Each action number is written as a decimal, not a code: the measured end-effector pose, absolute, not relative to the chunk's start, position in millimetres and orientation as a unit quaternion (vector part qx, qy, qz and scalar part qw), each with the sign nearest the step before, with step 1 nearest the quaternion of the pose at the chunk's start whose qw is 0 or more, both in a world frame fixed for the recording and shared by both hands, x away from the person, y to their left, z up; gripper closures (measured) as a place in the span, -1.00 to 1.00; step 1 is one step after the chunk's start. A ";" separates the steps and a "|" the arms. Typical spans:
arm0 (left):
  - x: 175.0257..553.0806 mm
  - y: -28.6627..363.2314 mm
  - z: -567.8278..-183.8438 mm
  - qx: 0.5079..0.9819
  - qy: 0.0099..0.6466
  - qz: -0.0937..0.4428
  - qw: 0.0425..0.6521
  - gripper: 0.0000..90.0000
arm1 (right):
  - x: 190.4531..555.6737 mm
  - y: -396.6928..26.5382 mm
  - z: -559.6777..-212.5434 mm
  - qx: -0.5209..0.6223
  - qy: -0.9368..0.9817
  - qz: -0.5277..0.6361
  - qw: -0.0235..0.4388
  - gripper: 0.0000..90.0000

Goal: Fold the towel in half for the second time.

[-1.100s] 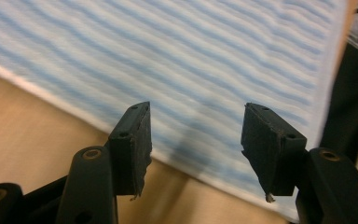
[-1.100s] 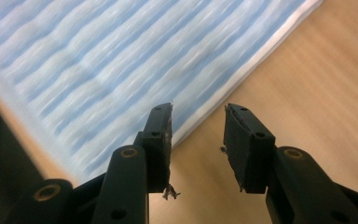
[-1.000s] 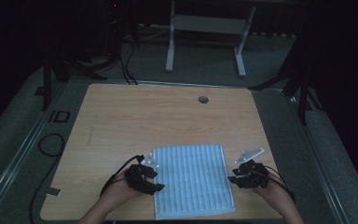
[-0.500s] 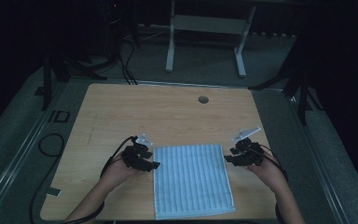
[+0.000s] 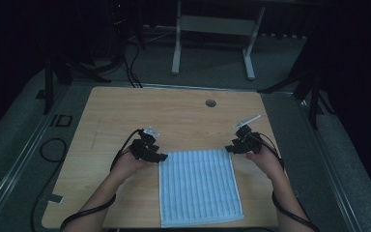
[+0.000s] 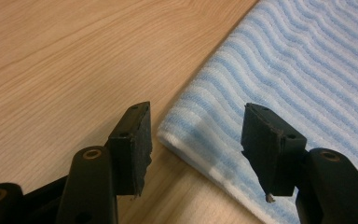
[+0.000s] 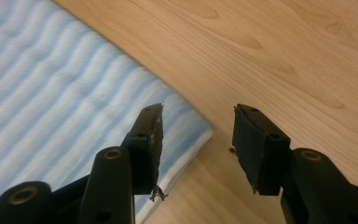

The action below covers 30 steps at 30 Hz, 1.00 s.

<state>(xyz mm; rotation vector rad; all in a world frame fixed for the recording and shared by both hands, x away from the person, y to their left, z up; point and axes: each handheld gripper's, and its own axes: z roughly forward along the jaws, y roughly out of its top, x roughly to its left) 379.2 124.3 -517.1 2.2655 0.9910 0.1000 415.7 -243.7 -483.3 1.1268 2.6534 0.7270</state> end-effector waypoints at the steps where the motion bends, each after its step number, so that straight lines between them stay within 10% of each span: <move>1: 380.9 124.3 -518.7 0.865 0.379 0.035 0.325 -0.05 | 417.4 -243.2 -486.1 0.380 0.889 0.240 0.081 0.19; 16: 390.0 117.4 -537.7 0.880 0.370 0.038 0.295 0.31 | 427.5 -233.1 -524.0 0.376 0.903 0.198 0.061 0.64; 21: 392.8 113.8 -537.6 0.876 0.373 0.037 0.303 0.88 | 428.8 -230.7 -523.8 0.371 0.905 0.198 0.064 0.89; 30: 421.5 106.4 -508.2 0.857 0.387 0.083 0.329 0.91 | 451.0 -236.4 -504.3 0.403 0.885 0.215 0.094 0.91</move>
